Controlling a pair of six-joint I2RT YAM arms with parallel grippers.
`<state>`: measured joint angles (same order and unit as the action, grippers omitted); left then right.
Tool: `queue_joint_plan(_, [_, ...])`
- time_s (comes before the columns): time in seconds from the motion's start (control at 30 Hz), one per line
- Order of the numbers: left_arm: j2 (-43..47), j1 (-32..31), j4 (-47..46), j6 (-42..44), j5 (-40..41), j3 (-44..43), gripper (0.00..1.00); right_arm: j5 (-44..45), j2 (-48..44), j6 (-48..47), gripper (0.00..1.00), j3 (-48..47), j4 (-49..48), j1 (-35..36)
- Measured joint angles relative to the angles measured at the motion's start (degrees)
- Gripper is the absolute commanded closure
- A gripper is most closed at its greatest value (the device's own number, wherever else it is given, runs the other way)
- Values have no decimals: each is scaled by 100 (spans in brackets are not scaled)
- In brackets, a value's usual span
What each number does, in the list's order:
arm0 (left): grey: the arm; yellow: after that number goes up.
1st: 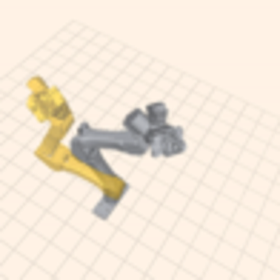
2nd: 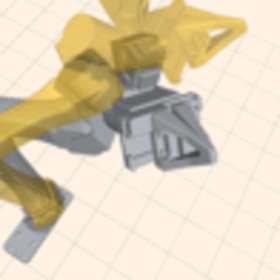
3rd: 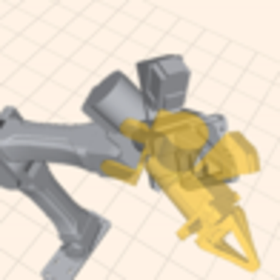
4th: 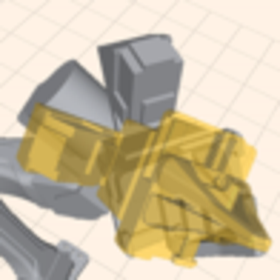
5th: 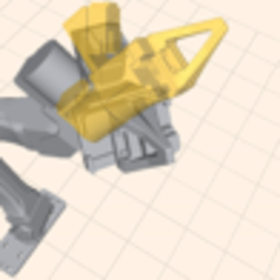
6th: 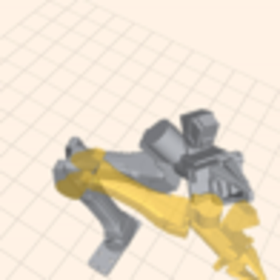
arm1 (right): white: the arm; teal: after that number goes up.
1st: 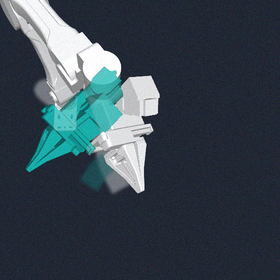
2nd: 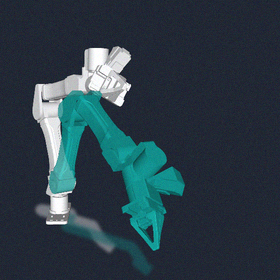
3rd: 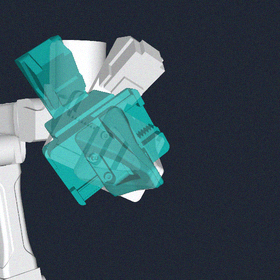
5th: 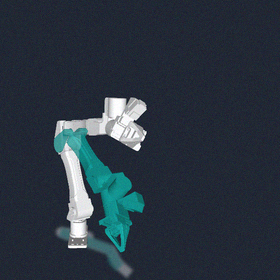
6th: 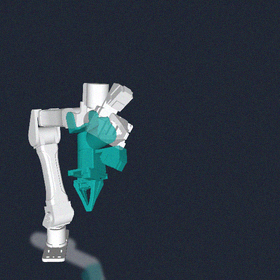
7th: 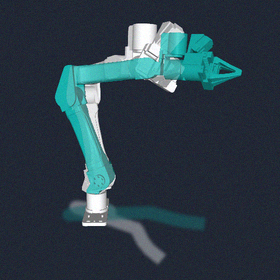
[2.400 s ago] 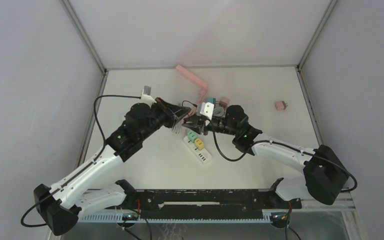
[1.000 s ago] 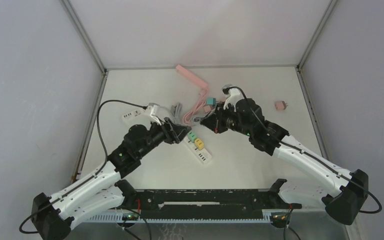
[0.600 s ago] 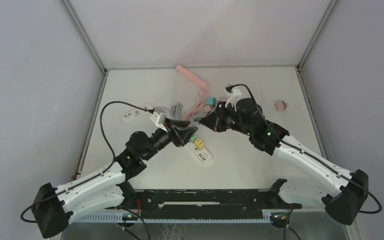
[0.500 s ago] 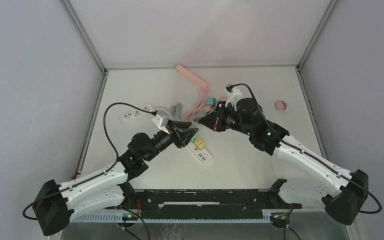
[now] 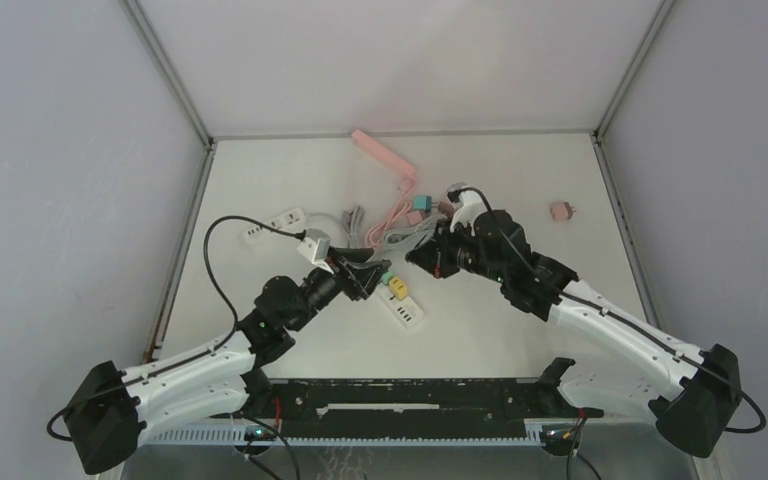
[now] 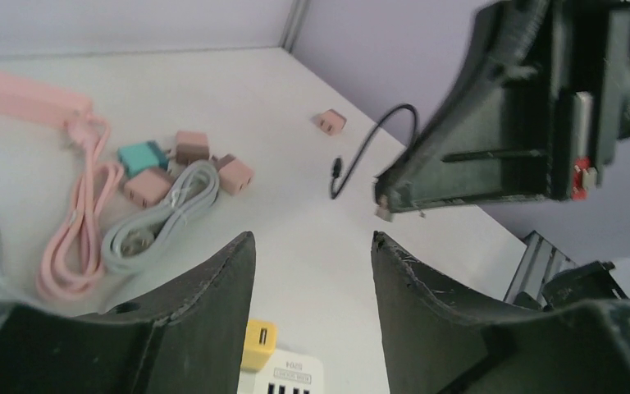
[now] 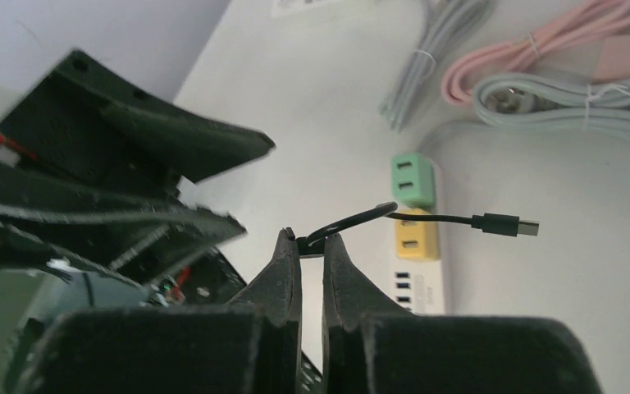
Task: Insert the plug
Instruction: Insert the plug into the socket.
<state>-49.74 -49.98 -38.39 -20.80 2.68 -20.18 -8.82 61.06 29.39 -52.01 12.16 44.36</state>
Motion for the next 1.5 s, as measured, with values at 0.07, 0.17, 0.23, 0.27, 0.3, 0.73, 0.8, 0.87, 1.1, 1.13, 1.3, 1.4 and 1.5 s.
queue_joint_plan(0.07, [74, 0, 175, -223, 199, 96, 37, 17, -129, -267, 100, 251, -59, 2])
queue_joint_plan(0.17, [160, 13, 437, -640, 483, 240, 36, 48, -354, -691, 100, 761, -264, 20])
queue_joint_plan(0.23, [192, 59, 538, -957, 601, 398, 34, 87, -435, -942, 100, 1040, -389, 55])
queue_joint_plan(0.27, [195, 85, 557, -1113, 636, 481, 34, 105, -446, -1060, 100, 1176, -470, 83])
queue_joint_plan(0.3, [188, 133, 577, -1307, 664, 590, 34, 127, -446, -1139, 100, 1270, -540, 98])
queue_joint_plan(0.73, [-752, 732, 658, -3032, 708, 839, 40, 723, -223, -1886, 100, 2653, -2341, 649])
queue_joint_plan(0.8, [-955, 828, 649, -3303, 695, 855, 41, 796, -151, -1926, 100, 2828, -2634, 702])
queue_joint_plan(0.87, [-1156, 907, 638, -3512, 647, 887, 43, 863, -42, -1967, 100, 2935, -2852, 750])
queue_joint_plan(1.1, [-1816, 951, 525, -3976, 461, 901, 46, 1121, 319, -2081, 100, 2966, -3381, 1019])
queue_joint_plan(1.13, [-1923, 951, 468, -4030, 439, 901, 47, 1147, 358, -2105, 100, 2966, -3434, 1056])
queue_joint_plan(1.3, [-2474, 951, 221, -4207, 289, 892, 51, 1296, 579, -2190, 100, 2966, -3650, 1213])
queue_joint_plan(1.4, [-2715, 951, 66, -4253, 210, 885, 52, 1355, 662, -2225, 100, 2966, -3692, 1250])
queue_joint_plan(1.5, [-2879, 951, -94, -4286, 142, 881, 53, 1423, 704, -2269, 100, 2966, -3694, 1283])
